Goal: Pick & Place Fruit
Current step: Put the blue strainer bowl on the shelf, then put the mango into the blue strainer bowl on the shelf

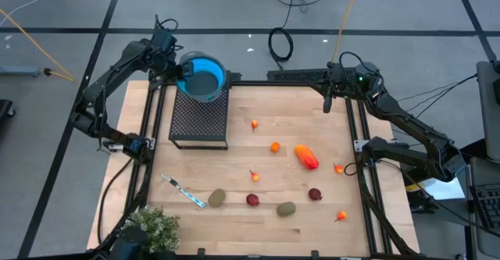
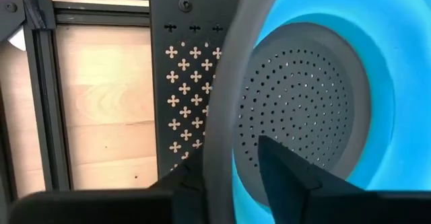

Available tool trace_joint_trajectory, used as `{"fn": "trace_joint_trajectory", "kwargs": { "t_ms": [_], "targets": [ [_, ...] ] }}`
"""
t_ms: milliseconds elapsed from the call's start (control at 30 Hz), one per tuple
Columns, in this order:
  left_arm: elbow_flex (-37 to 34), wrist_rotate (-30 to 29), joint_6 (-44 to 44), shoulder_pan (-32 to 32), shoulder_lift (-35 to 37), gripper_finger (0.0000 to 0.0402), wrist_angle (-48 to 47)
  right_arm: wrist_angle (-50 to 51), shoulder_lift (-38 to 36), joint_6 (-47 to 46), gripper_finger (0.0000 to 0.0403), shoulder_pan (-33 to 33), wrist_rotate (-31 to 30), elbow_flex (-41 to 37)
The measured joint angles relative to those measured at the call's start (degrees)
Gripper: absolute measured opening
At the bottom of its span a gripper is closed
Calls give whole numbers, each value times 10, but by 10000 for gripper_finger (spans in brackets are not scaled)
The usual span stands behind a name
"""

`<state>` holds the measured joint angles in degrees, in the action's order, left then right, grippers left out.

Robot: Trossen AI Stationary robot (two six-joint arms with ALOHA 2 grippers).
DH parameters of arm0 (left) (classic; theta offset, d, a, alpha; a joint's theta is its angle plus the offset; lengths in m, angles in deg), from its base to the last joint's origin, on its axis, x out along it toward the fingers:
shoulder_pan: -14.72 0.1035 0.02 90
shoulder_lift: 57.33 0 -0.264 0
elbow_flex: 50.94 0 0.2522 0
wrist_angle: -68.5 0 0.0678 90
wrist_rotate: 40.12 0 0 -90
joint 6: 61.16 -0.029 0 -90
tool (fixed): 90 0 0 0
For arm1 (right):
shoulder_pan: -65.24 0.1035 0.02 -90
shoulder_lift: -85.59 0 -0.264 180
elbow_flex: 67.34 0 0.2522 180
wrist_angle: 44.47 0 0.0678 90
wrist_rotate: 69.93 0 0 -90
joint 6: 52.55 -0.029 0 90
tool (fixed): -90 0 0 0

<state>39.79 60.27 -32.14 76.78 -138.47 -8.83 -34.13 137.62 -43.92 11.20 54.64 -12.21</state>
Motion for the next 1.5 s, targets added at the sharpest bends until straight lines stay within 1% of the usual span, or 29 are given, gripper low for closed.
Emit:
{"fn": "trace_joint_trajectory", "kwargs": {
  "t_ms": [400,500,600,833,1067,1233,1367,1500],
  "targets": [
    [0,0,-3,0,0,231,-2,0,0,0,0,0,0,0],
    [0,0,-3,4,0,251,-2,0,0,0,0,0,0,0],
    [0,0,1,11,1,260,-12,0,0,0,0,0,0,0],
    [0,10,14,34,25,254,-23,0,0,0,0,0,0,0],
    [0,30,17,56,89,250,-23,0,0,0,0,0,0,0],
    [0,49,-11,58,139,245,-22,0,0,0,0,0,0,0],
    [0,45,-41,45,173,223,-25,0,0,0,0,0,0,0],
    [0,31,-75,29,208,175,-25,0,0,0,0,0,0,0]
  ]
}}
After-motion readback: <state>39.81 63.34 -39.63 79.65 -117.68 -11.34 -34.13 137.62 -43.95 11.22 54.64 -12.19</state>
